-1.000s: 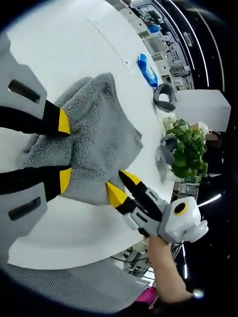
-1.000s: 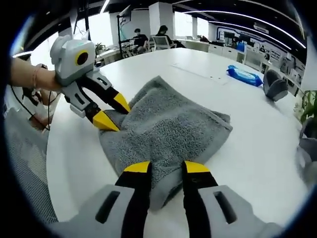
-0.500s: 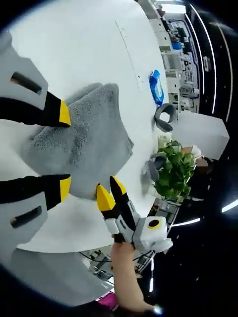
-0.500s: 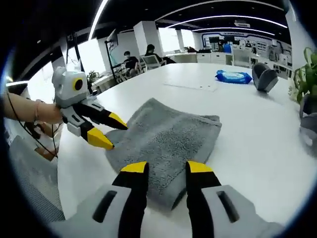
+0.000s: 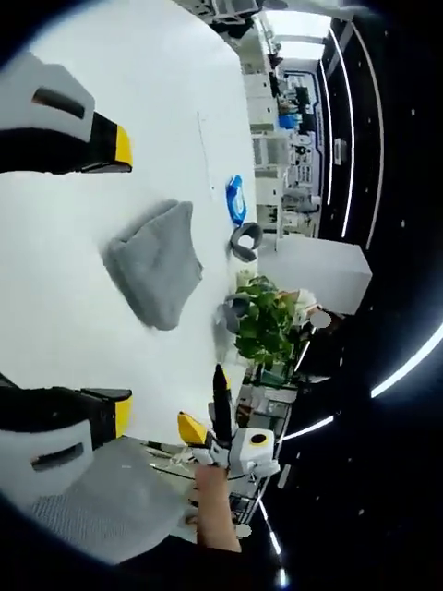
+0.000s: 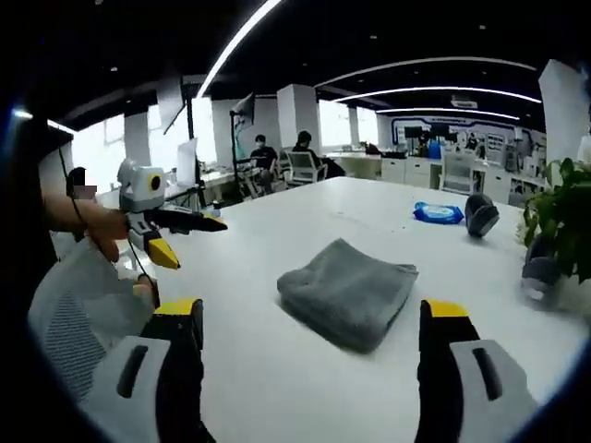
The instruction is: Fold the towel on the table until its edges align and the towel forms a compact rectangular stack.
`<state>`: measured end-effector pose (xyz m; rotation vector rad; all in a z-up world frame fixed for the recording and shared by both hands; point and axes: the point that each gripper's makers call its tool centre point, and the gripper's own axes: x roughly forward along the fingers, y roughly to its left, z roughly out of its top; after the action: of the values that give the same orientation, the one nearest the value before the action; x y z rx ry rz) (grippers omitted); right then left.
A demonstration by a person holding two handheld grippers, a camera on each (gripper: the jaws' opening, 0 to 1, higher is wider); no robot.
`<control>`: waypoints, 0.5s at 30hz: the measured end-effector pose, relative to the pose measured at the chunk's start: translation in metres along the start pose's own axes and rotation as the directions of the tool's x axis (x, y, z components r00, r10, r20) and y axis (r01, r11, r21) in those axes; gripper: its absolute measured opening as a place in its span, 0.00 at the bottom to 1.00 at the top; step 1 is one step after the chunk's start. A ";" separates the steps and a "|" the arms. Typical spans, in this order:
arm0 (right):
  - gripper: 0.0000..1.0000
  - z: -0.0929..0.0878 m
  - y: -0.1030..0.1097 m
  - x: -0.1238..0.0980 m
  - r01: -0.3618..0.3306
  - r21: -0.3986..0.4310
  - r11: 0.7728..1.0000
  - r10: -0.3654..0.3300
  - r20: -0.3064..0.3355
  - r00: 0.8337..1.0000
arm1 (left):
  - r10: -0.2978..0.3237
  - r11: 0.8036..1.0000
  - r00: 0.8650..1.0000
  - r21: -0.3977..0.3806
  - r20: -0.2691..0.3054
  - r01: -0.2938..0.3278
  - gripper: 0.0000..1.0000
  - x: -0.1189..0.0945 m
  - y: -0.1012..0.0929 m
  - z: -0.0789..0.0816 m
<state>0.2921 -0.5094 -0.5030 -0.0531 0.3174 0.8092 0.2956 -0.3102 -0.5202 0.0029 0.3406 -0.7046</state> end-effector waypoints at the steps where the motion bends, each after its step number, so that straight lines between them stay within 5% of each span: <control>1: 0.99 0.005 0.005 -0.005 0.004 0.009 1.000 -0.005 0.036 0.999 | 0.017 1.000 1.000 0.006 -0.002 -0.017 0.99 -0.006 -0.001 0.000; 5: 0.99 0.000 0.020 -0.034 0.050 -0.053 0.997 -0.049 0.027 0.998 | 0.058 0.993 0.997 0.101 -0.043 -0.053 0.99 -0.025 -0.013 -0.010; 10: 0.99 -0.001 0.023 -0.048 0.108 -0.143 0.984 -0.103 0.039 0.994 | 0.068 0.998 0.998 -0.012 -0.008 -0.068 0.99 -0.037 -0.023 -0.013; 15: 0.99 -0.006 0.016 -0.051 0.133 -0.206 0.970 -0.131 0.021 0.991 | 0.096 0.995 0.989 -0.022 0.116 -0.094 0.99 -0.043 -0.026 0.021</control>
<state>0.2462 -0.5347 -0.4925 -0.2640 0.2196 0.7075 0.2552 -0.3056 -0.4841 -0.0376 0.2326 -0.6043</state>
